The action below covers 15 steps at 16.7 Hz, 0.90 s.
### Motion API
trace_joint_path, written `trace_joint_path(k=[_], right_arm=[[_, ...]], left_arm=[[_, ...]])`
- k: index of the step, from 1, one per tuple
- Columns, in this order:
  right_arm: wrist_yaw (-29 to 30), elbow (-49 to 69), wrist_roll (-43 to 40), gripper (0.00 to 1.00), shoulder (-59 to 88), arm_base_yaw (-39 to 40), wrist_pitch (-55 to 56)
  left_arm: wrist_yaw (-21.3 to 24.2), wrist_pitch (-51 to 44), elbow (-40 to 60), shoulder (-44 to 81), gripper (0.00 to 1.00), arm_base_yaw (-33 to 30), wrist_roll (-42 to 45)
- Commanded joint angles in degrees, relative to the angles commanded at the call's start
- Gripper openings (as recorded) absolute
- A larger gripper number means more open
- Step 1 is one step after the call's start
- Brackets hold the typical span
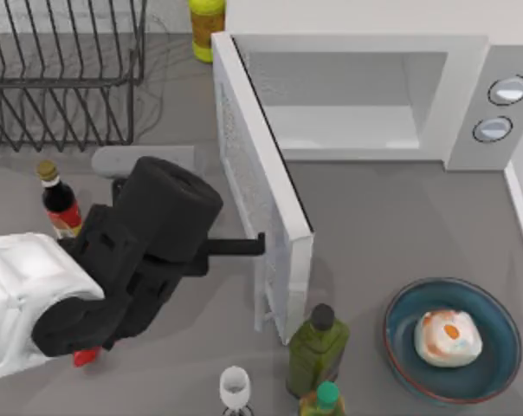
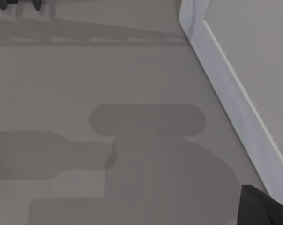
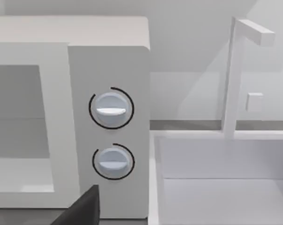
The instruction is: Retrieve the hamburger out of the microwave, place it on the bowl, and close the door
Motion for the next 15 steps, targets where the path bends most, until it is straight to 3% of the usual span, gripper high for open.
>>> trace_joint_path(k=[4, 10, 15], right_arm=[[0.0, 0.0, 0.0, 1.0, 0.0, 0.0, 0.0], [0.0, 0.0, 0.0, 1.0, 0.0, 0.0, 0.0], [0.0, 0.0, 0.0, 1.0, 0.0, 0.0, 0.0]], left_arm=[[-5.1, -1.3, 6.4, 7.7, 0.0, -7.5, -5.9], [-5.9, -1.9, 7.8, 9.0, 0.0, -8.5, -7.1], [-9.2, -6.4, 20.0, 19.2, 0.0, -14.0, -12.3]])
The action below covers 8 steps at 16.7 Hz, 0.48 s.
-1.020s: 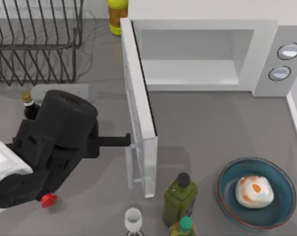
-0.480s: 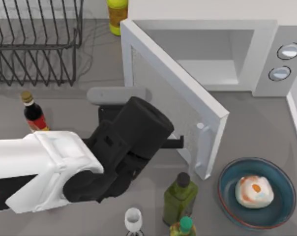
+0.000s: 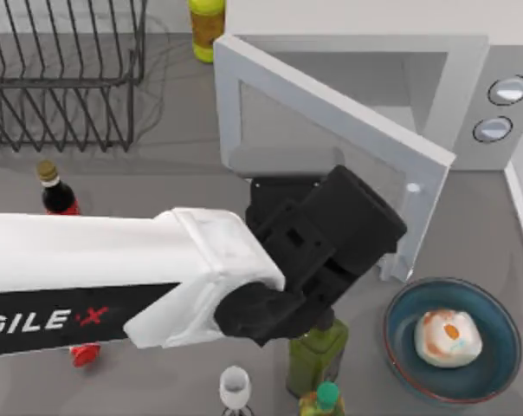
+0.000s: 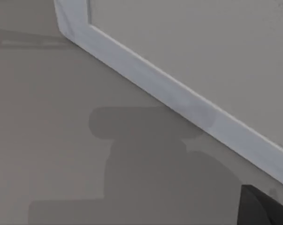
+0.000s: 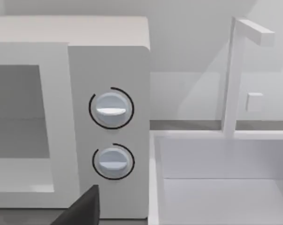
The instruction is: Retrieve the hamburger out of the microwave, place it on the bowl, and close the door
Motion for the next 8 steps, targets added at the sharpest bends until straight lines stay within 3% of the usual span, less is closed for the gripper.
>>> trace_joint_path(k=[4, 8], right_arm=[[0.0, 0.0, 0.0, 1.0, 0.0, 0.0, 0.0], [0.0, 0.0, 0.0, 1.0, 0.0, 0.0, 0.0]], left_arm=[[-2.1, -3.3, 7.7, 6.8, 0.0, -3.6, -3.5], [-2.1, -3.4, 8.1, 7.0, 0.0, -3.6, -3.7]])
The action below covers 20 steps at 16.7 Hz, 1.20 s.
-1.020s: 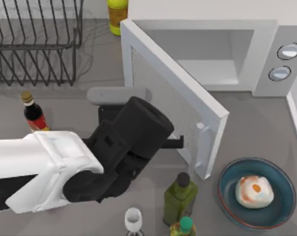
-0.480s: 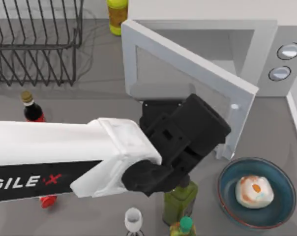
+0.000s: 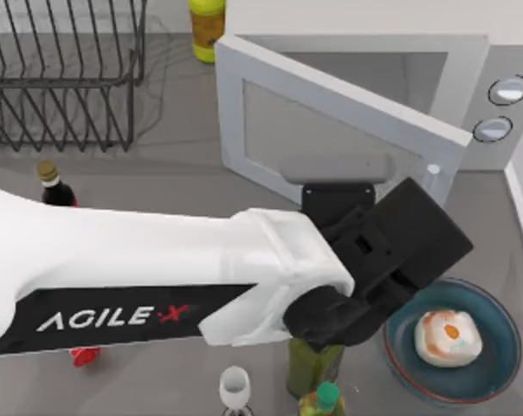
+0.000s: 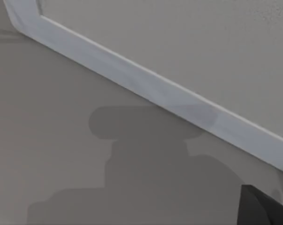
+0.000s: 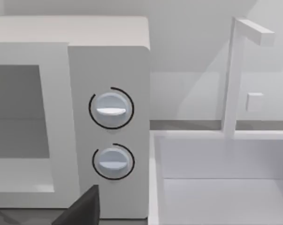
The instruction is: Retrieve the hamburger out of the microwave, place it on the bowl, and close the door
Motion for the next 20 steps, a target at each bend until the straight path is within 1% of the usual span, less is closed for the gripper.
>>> trace_joint_path(k=[2, 4, 10, 12, 14, 17, 20], right_arm=[[0.0, 0.0, 0.0, 1.0, 0.0, 0.0, 0.0], [0.0, 0.0, 0.0, 1.0, 0.0, 0.0, 0.0], [0.0, 0.0, 0.0, 1.0, 0.0, 0.0, 0.0], [0.0, 0.0, 0.0, 1.0, 0.0, 0.0, 0.0], [0.0, 0.0, 0.0, 1.0, 0.0, 0.0, 0.0], [0.0, 0.0, 0.0, 1.0, 0.0, 0.0, 0.0], [0.0, 0.0, 0.0, 1.0, 0.0, 0.0, 0.0]], left_arm=[[-0.2, -0.5, 0.9, 0.8, 0.0, -0.3, -0.3], [-0.7, -2.3, 4.2, 3.4, 0.0, -1.2, -1.3], [-2.6, -10.3, 22.6, 15.0, 0.0, -4.9, -5.3], [-3.0, -12.6, 26.8, 18.0, 0.0, -5.8, -6.2], [-3.2, -13.7, 28.7, 19.4, 0.0, -6.2, -6.7], [-3.2, -13.7, 28.8, 19.5, 0.0, -6.2, -6.7], [-2.5, -13.2, 29.6, 20.1, 0.0, -5.0, -5.8]])
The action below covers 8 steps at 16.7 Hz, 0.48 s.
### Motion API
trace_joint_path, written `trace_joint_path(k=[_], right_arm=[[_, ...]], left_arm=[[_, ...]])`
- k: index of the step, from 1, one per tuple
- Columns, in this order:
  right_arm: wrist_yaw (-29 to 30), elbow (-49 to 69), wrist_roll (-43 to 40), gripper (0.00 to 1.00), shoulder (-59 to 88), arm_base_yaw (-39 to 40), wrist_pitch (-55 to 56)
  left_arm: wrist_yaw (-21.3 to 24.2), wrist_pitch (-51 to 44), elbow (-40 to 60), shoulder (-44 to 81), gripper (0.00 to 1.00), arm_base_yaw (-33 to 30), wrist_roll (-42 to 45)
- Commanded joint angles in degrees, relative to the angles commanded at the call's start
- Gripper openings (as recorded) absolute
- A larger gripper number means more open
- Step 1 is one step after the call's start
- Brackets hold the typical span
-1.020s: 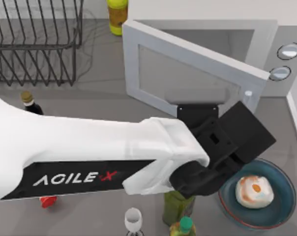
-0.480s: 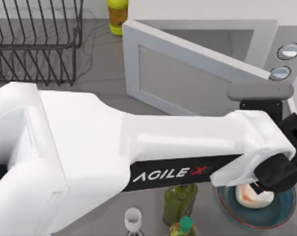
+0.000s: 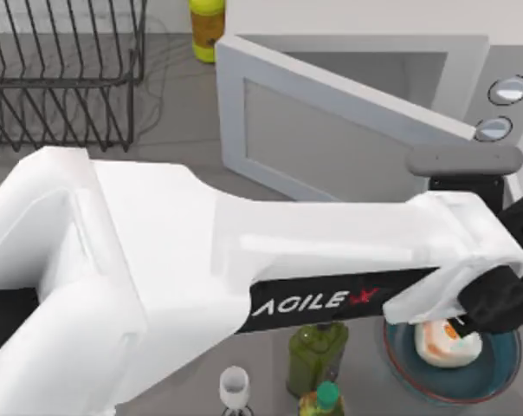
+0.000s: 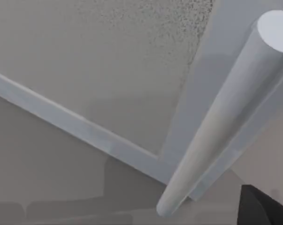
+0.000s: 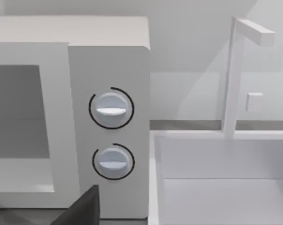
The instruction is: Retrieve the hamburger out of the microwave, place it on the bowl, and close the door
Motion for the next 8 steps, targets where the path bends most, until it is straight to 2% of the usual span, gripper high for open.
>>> trace_joint_path(k=[6, 8], right_arm=[[0.0, 0.0, 0.0, 1.0, 0.0, 0.0, 0.0], [0.0, 0.0, 0.0, 1.0, 0.0, 0.0, 0.0]], left_arm=[[5.2, 3.2, 11.6, 8.5, 0.0, 8.9, 9.6], [5.8, 3.6, 12.6, 9.3, 0.0, 9.7, 10.5]])
